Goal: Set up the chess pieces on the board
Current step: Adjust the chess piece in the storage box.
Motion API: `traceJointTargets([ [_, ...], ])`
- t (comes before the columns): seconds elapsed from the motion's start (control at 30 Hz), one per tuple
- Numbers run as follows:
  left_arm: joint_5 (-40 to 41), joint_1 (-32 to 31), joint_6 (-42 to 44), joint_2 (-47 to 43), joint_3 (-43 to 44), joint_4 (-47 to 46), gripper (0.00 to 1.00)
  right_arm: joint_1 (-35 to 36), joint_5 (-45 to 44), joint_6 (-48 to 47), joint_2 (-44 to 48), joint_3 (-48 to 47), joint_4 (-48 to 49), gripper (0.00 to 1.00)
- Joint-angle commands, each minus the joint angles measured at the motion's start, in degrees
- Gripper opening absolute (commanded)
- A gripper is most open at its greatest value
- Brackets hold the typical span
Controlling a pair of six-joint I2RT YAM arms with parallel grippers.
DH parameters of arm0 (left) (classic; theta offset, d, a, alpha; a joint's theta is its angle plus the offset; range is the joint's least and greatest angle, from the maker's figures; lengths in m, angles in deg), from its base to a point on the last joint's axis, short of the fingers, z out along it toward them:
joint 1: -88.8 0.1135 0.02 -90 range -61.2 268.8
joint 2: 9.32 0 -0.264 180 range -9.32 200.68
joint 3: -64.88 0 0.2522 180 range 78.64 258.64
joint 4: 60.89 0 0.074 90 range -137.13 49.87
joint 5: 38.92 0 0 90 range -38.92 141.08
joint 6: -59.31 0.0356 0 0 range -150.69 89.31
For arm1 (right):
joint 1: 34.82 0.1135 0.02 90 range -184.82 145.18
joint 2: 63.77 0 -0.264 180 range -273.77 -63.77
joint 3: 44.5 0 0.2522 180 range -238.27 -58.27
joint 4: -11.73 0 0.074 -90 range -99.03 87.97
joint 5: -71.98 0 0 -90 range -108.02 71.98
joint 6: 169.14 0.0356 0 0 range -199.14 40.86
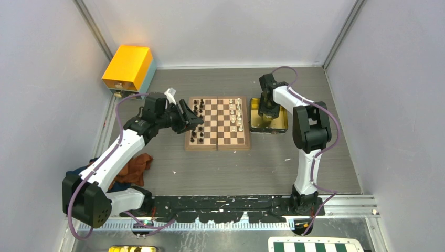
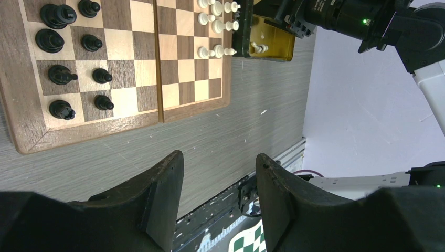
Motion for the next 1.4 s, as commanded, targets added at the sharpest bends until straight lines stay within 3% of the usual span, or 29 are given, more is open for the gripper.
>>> traceJointTargets([
  [0.0, -1.5, 0.4, 1.2, -0.5, 0.0, -3.0, 0.54, -0.6, -1.4, 0.6, 2.1, -1.6, 2.2, 0.52],
  [0.87, -2.9, 1.5, 0.5, 0.6, -1.1, -4.9, 0.54, -1.9, -0.1, -0.8, -1.5, -3.4, 0.7, 0.49],
  [1.03, -2.7, 1.6, 0.4, 0.6, -1.0, -4.9, 0.54, -1.9, 0.5, -0.7, -1.5, -3.4, 0.6, 0.37],
  [1.37, -2.8, 1.6, 0.2, 0.7, -1.1, -5.2, 0.53, -1.9, 1.3, -0.6, -0.8, -2.3, 0.6, 0.29],
])
